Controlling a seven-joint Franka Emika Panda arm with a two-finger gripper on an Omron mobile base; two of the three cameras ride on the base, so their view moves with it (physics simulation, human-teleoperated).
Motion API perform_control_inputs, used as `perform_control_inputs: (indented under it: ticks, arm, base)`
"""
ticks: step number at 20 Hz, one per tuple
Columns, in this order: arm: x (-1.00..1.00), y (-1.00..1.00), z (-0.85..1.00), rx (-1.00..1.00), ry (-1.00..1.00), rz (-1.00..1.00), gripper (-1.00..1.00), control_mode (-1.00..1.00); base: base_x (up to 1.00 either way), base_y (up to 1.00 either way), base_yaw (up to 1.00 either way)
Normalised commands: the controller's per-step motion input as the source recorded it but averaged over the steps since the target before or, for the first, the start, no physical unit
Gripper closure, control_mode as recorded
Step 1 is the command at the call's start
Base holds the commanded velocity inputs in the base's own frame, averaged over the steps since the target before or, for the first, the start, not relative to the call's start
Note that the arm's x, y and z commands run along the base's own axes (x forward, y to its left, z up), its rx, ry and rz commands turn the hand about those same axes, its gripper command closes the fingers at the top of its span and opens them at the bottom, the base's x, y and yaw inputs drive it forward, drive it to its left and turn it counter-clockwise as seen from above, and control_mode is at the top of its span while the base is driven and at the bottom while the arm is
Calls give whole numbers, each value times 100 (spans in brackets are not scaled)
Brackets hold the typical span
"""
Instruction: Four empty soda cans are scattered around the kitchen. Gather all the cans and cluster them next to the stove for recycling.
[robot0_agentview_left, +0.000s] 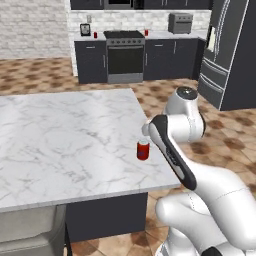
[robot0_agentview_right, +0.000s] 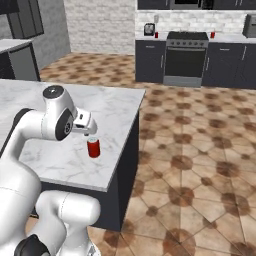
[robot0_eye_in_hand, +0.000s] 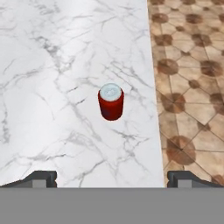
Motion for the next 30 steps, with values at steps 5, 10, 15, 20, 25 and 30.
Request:
perform_control_inputs:
  ticks: [5,10,15,20,25,30]
  arm:
    - [14,3,-25,0,0,0,-100,-100]
    - [17,4,-23,0,0,0,-100,-100]
    - [22,1,-14,0,0,0,-100,-100]
    - [20,0,-8,0,0,0,-100,-100]
    - [21,0,-12,0,0,0,-100,-100]
    - [14,0,-18,0,0,0,-100,-100]
  base:
    - [0,0,0]
    - [0,0,0]
    - [0,0,0]
    - [0,0,0]
    - [0,0,0]
    - [0,0,0]
